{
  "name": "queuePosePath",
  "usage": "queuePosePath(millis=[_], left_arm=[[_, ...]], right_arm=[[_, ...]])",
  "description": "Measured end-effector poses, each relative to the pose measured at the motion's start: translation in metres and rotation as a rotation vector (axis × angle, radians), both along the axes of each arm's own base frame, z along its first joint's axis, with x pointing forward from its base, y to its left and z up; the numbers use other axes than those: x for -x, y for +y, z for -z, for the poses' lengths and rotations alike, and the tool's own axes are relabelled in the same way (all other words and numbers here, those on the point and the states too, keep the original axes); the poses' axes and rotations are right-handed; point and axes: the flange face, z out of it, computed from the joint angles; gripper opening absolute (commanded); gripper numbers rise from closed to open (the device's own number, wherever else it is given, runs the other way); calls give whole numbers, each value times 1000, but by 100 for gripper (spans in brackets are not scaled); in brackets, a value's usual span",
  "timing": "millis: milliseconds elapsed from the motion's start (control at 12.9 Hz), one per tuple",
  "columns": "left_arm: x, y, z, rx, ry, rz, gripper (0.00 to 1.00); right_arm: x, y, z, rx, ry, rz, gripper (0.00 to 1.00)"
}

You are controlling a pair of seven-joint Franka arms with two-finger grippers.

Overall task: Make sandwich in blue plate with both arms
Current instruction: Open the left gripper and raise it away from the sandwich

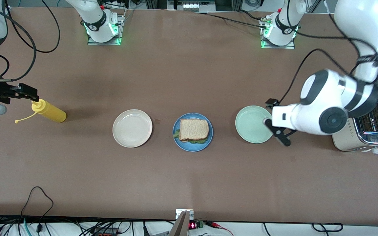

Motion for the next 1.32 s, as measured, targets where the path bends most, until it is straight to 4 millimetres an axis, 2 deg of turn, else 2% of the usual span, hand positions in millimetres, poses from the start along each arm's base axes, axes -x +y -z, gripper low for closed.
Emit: queuePosePath(millis=[311, 466, 544, 699, 1010, 1321], left_arm=[[31, 28, -138, -138, -138, -134, 100], [47, 59, -190, -132, -226, -265, 100], [51, 74, -205, -111, -274, -355, 100], [58, 88, -215, -83, -381, -458, 100], [95, 91, -197, -99, -367, -496, 100], [98, 95, -195, -99, -358, -511, 100]], right_arm=[[0, 0, 0, 0, 1, 0, 100], [0, 0, 1, 0, 2, 0, 100], [0, 0, 1, 0, 2, 0, 100], [0, 0, 1, 0, 3, 0, 100], [0, 0, 1, 0, 3, 1, 100], [1, -1, 1, 0, 3, 1, 100]])
